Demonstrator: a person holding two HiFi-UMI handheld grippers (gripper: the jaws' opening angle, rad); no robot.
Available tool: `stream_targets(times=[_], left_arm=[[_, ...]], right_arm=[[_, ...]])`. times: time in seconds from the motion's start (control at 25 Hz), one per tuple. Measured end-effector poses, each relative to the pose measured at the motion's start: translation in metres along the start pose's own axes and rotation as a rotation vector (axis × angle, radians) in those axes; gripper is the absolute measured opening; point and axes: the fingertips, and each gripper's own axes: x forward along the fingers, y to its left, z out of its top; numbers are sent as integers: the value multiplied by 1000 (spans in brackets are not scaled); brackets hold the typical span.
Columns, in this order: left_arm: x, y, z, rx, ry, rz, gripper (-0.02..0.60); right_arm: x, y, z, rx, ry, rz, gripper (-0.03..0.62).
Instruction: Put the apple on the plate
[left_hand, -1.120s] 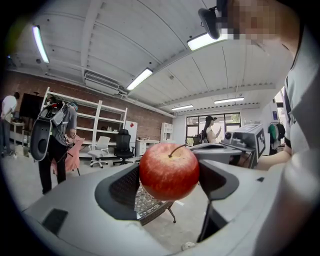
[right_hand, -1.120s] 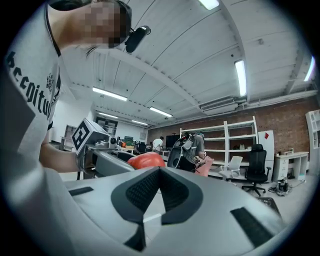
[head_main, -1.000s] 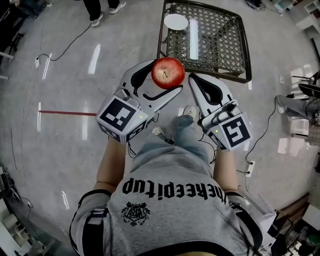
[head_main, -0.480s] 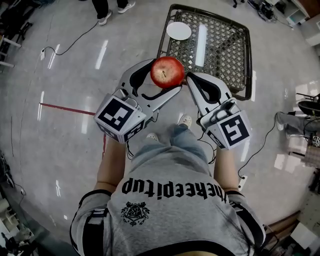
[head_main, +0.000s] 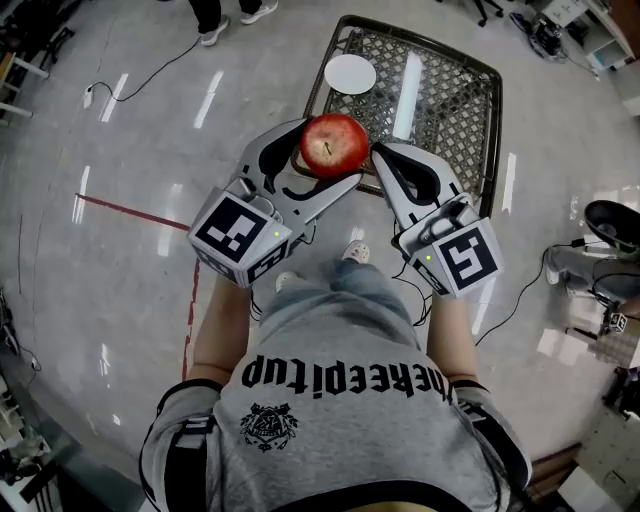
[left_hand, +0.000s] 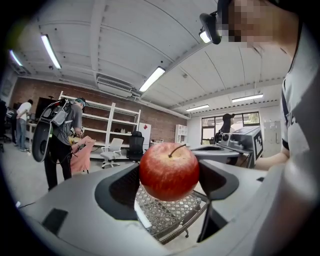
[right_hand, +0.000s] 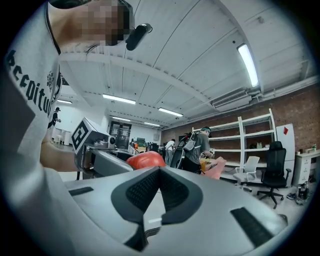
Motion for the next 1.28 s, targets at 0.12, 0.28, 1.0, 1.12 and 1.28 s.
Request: stream_targets(times=[0.12,0.28,1.0,1.12,1.28], left_arm=[[17,0,0,-3,2,14,407],[40,-4,3,-21,-3,29,407],[84,-19,3,-18,-4,97,407],[84,-13,1,-19,5,96,407],[86,1,2,-28,9,90,407]], right_arm=[[-3,-17,-4,2,0,16,-5],[-11,-40,-7,8,-5,35,-5],[-33,-87,-18,42,-38,80,-5],[-27,-91,-19,56,-44,74,-5],[-15,-96,-18,57,-36,65,-5]])
